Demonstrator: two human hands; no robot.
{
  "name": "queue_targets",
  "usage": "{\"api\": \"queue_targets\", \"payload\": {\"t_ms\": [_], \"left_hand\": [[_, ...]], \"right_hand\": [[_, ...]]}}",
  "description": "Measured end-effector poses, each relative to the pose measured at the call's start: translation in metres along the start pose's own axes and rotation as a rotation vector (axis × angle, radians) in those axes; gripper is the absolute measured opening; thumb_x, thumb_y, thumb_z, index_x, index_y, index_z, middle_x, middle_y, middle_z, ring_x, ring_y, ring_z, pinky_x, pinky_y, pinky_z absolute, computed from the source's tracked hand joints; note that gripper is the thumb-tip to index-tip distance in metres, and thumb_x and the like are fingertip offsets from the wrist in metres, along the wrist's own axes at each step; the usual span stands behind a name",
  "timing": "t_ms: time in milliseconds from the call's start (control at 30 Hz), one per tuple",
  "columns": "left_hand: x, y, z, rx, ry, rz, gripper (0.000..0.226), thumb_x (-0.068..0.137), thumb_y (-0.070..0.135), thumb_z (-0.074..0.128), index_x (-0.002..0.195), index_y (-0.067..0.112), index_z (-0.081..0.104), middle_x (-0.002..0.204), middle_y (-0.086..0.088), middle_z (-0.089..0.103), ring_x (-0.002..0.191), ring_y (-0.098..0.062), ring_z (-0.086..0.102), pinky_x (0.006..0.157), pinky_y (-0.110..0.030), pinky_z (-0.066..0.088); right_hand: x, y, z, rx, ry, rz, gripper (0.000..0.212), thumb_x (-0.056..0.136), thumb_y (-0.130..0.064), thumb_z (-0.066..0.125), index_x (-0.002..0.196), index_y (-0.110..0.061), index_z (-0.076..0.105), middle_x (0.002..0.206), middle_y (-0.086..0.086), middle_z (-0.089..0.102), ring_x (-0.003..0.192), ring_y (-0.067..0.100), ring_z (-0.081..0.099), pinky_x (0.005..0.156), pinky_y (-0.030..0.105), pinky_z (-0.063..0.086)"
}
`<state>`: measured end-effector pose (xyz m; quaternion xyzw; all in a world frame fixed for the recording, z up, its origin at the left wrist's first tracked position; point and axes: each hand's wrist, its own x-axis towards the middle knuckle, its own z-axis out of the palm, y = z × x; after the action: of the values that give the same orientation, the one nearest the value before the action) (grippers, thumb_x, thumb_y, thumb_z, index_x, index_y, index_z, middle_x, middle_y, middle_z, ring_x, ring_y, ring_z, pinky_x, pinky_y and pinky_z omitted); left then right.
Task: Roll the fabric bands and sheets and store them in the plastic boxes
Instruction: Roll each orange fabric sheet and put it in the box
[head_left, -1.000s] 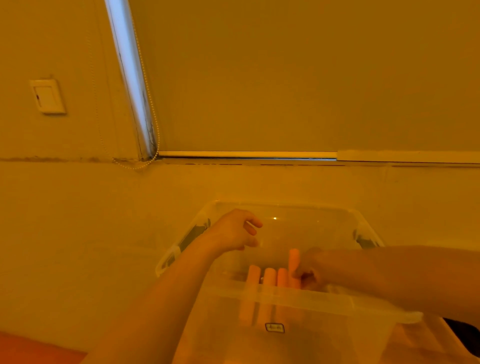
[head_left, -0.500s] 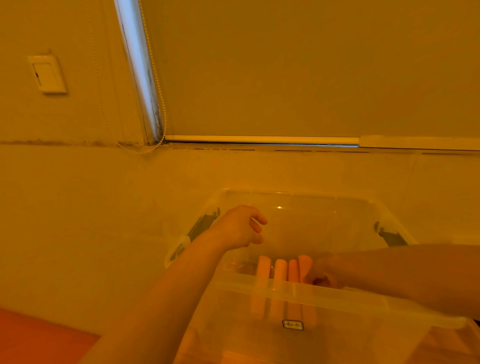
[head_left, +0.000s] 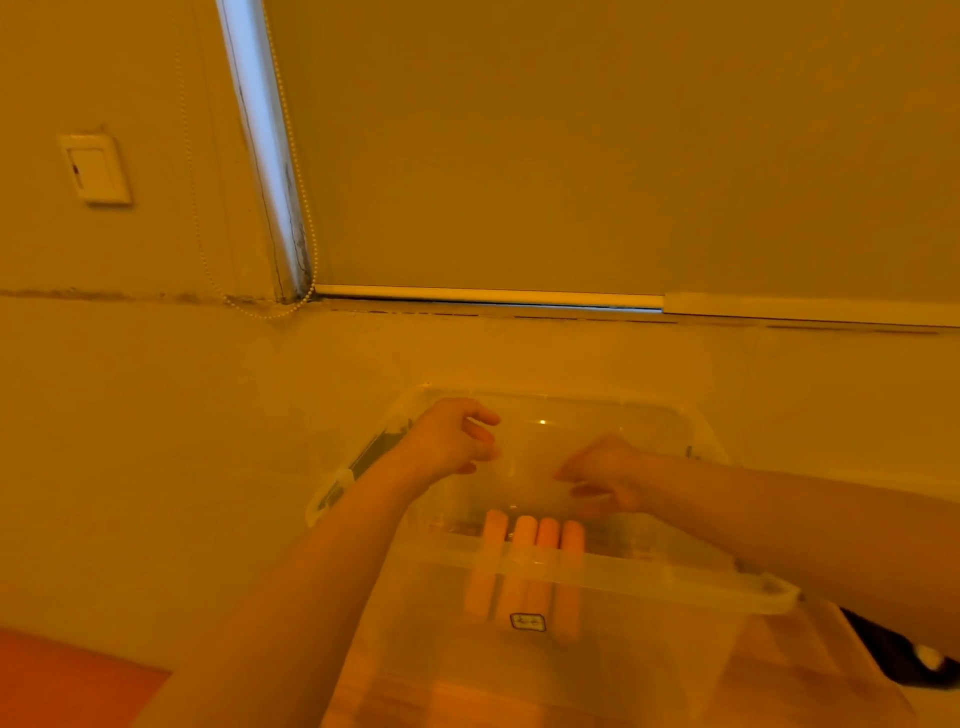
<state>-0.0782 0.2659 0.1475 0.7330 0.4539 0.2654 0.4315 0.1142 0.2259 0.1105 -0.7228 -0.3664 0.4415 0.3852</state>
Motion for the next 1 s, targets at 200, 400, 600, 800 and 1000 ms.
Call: {"api": "queue_targets", "payload": {"t_ms": [200, 400, 600, 800, 1000], "left_hand": [[-0.038, 0.041, 0.021, -0.241, 0.146, 0.074, 0.037, 0.085, -0.001, 0.065, 0.118, 0.015, 0.059, 0.097, -0.002, 0.064, 0.091, -0.015, 0.063, 0.074, -0.026, 0.055], [-0.093, 0.088, 0.056, -0.345, 0.195, 0.139, 0.037, 0.087, -0.001, 0.062, 0.121, 0.012, 0.056, 0.099, -0.004, 0.064, 0.093, -0.019, 0.063, 0.075, -0.027, 0.056], [-0.144, 0.124, 0.117, -0.35, 0.225, 0.213, 0.033, 0.091, 0.006, 0.058, 0.123, 0.015, 0.055, 0.105, -0.006, 0.061, 0.089, -0.016, 0.063, 0.069, -0.023, 0.055], [-0.201, 0.13, 0.183, -0.269, 0.171, 0.269, 0.033, 0.093, 0.009, 0.058, 0.125, 0.014, 0.054, 0.102, -0.008, 0.062, 0.081, -0.013, 0.062, 0.065, -0.023, 0.054], [-0.242, 0.121, 0.213, -0.223, 0.101, 0.27, 0.035, 0.092, 0.005, 0.058, 0.126, 0.007, 0.053, 0.087, -0.003, 0.059, 0.074, -0.013, 0.058, 0.065, -0.025, 0.051]], "right_hand": [[-0.073, -0.009, -0.044, 0.319, -0.062, -0.256, 0.04, 0.084, 0.0, 0.066, 0.121, -0.008, 0.056, 0.102, 0.007, 0.064, 0.104, 0.023, 0.059, 0.073, 0.035, 0.056], [-0.153, 0.005, -0.091, 0.459, 0.014, -0.386, 0.042, 0.085, 0.003, 0.064, 0.124, -0.009, 0.055, 0.11, 0.01, 0.063, 0.105, 0.025, 0.061, 0.084, 0.041, 0.055], [-0.226, 0.044, -0.134, 0.376, 0.245, -0.48, 0.037, 0.086, 0.0, 0.066, 0.12, -0.009, 0.058, 0.11, 0.01, 0.063, 0.1, 0.022, 0.062, 0.077, 0.034, 0.056], [-0.285, 0.104, -0.16, 0.11, 0.417, -0.556, 0.04, 0.085, -0.011, 0.07, 0.123, -0.011, 0.057, 0.116, 0.008, 0.059, 0.102, 0.022, 0.06, 0.073, 0.031, 0.054], [-0.322, 0.153, -0.175, 0.076, 0.383, -0.549, 0.046, 0.082, -0.011, 0.073, 0.125, -0.013, 0.056, 0.121, 0.008, 0.058, 0.105, 0.023, 0.059, 0.085, 0.042, 0.055]]}}
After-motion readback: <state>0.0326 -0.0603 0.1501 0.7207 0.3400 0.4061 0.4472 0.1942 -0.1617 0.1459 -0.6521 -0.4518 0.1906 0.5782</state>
